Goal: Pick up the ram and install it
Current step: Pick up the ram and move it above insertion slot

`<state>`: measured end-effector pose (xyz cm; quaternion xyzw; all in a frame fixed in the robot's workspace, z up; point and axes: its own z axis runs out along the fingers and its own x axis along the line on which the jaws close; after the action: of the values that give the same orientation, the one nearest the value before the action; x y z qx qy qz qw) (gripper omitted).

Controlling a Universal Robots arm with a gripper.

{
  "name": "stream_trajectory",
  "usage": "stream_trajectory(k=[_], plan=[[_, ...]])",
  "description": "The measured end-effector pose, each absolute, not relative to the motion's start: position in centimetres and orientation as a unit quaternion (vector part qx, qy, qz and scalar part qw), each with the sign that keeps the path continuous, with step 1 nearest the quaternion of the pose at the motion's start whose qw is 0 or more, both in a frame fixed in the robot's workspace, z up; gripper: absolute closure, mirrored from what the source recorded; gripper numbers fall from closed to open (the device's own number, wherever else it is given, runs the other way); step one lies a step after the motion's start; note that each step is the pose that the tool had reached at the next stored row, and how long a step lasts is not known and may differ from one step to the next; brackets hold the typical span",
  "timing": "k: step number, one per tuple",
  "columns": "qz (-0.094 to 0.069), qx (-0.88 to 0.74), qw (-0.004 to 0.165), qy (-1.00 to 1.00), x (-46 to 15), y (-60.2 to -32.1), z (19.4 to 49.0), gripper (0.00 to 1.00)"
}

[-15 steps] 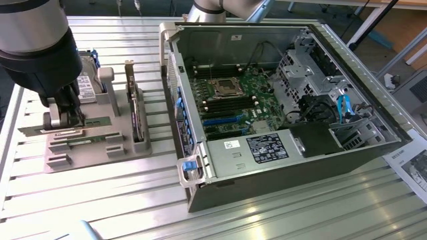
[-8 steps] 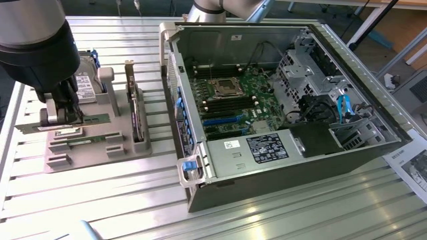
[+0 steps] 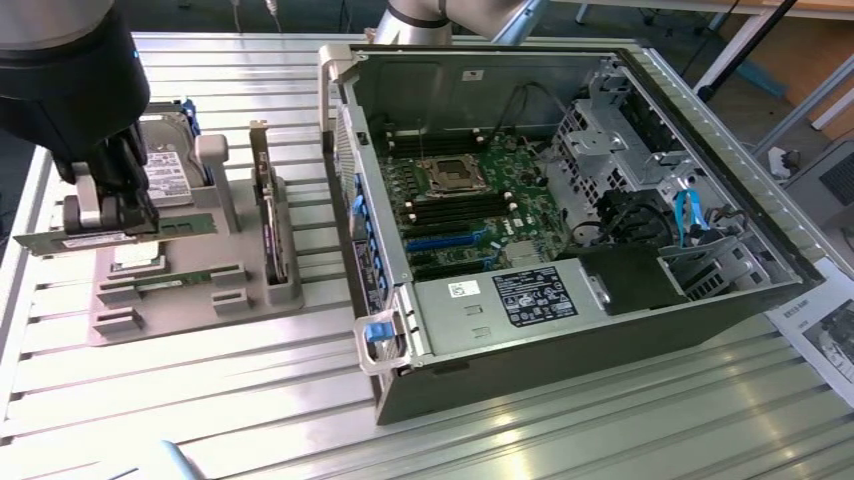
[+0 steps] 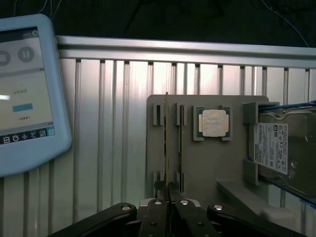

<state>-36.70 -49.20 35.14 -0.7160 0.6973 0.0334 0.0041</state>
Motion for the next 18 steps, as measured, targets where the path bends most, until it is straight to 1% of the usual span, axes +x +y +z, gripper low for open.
stream_trajectory(k=[7,14,18], plan=[[0.033,-0.716,0.004,0.697,-36.7,-49.2,36.7,0.88],[0.033,-0.716,0.004,0.697,-36.7,-49.2,39.1,0.88],[0.033,-0.716,0.004,0.697,-36.7,-49.2,40.0,0.88]])
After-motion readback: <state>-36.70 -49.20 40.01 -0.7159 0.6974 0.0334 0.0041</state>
